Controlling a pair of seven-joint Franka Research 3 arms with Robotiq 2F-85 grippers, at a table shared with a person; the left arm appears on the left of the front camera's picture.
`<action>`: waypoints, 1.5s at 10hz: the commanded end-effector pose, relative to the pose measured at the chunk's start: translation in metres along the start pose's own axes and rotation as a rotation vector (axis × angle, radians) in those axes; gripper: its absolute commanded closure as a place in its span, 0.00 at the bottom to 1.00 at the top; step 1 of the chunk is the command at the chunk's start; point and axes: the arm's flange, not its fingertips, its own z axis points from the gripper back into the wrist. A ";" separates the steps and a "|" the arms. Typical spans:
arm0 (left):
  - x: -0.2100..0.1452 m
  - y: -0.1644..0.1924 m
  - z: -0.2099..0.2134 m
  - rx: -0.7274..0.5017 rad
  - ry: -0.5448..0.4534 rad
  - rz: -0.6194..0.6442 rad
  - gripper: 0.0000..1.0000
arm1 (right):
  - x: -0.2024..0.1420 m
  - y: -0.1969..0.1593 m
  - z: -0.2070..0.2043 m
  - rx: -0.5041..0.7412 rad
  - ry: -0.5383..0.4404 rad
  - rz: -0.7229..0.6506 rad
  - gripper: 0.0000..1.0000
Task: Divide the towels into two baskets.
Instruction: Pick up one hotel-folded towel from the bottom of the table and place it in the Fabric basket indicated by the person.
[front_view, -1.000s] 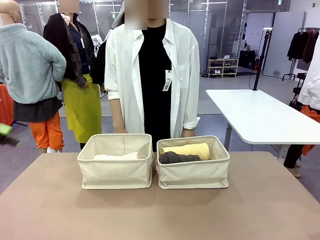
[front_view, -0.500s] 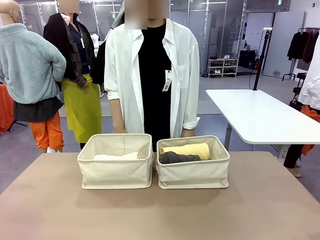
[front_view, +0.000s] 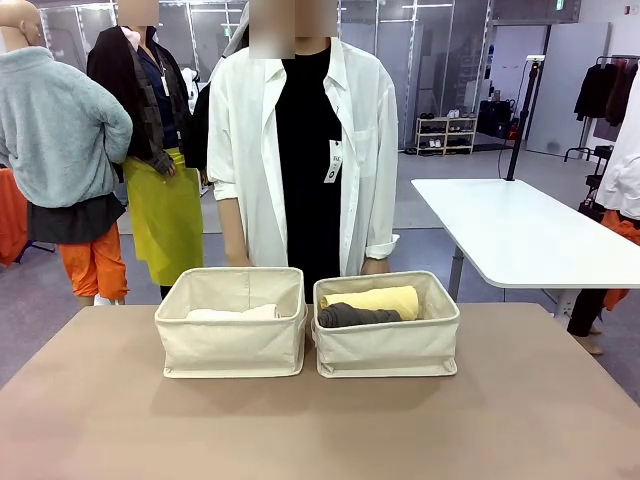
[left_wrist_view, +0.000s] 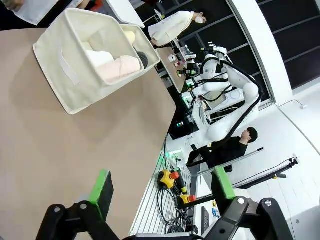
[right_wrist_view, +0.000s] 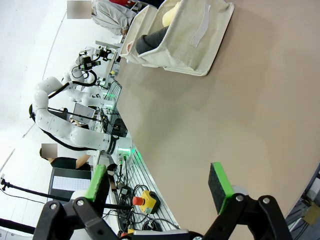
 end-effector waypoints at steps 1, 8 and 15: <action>-0.007 -0.006 -0.003 0.013 -0.002 0.002 0.00 | -0.004 0.004 -0.002 -0.011 0.010 -0.007 0.00; -0.007 -0.006 -0.003 0.013 -0.002 0.002 0.00 | -0.004 0.004 -0.002 -0.011 0.010 -0.007 0.00; -0.007 -0.006 -0.003 0.013 -0.002 0.002 0.00 | -0.004 0.004 -0.002 -0.011 0.010 -0.007 0.00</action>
